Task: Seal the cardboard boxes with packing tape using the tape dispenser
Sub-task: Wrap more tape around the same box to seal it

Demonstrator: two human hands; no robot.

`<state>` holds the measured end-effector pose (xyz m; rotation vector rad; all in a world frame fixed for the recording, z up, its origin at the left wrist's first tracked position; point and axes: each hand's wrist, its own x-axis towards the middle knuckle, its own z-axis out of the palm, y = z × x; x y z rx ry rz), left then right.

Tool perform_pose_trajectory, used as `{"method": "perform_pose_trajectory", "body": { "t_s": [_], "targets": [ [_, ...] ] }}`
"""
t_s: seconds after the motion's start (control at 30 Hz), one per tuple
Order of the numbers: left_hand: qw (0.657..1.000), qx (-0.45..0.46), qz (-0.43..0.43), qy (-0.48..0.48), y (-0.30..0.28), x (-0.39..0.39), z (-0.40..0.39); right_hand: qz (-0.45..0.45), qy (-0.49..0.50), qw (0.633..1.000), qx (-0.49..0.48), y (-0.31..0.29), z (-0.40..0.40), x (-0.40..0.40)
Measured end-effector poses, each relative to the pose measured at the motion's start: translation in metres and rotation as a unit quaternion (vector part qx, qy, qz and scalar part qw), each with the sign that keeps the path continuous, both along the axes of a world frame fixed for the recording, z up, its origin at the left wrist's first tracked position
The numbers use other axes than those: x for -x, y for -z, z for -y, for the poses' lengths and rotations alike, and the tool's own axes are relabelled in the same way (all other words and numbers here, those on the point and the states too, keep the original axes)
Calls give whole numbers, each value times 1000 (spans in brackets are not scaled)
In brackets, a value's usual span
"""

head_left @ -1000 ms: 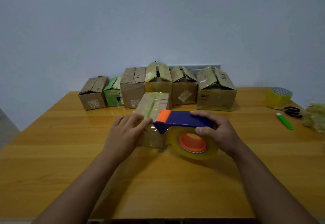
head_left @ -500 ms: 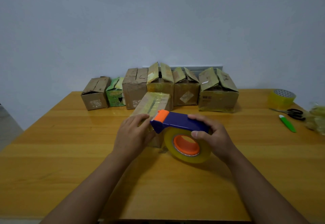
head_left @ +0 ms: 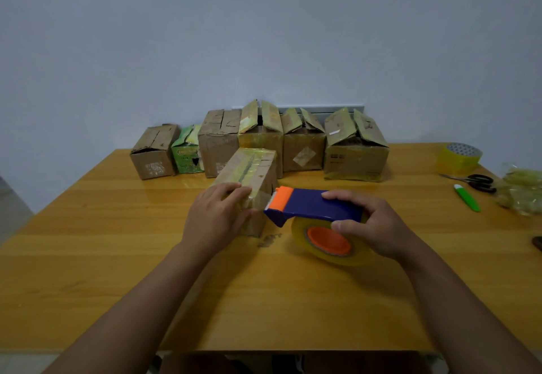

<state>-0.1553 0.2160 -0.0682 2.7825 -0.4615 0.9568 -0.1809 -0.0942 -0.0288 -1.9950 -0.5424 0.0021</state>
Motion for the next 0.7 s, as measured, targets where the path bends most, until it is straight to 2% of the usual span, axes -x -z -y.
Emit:
{"method": "perform_pose_trajectory", "body": {
  "t_s": [0.23, 0.7],
  "targets": [
    [999, -25, -31, 14, 0, 1, -5, 23, -31, 996, 86, -20, -12, -12],
    [999, -31, -28, 19, 1, 0, -6, -12, -22, 995, 94, -54, -42, -33]
  ]
}}
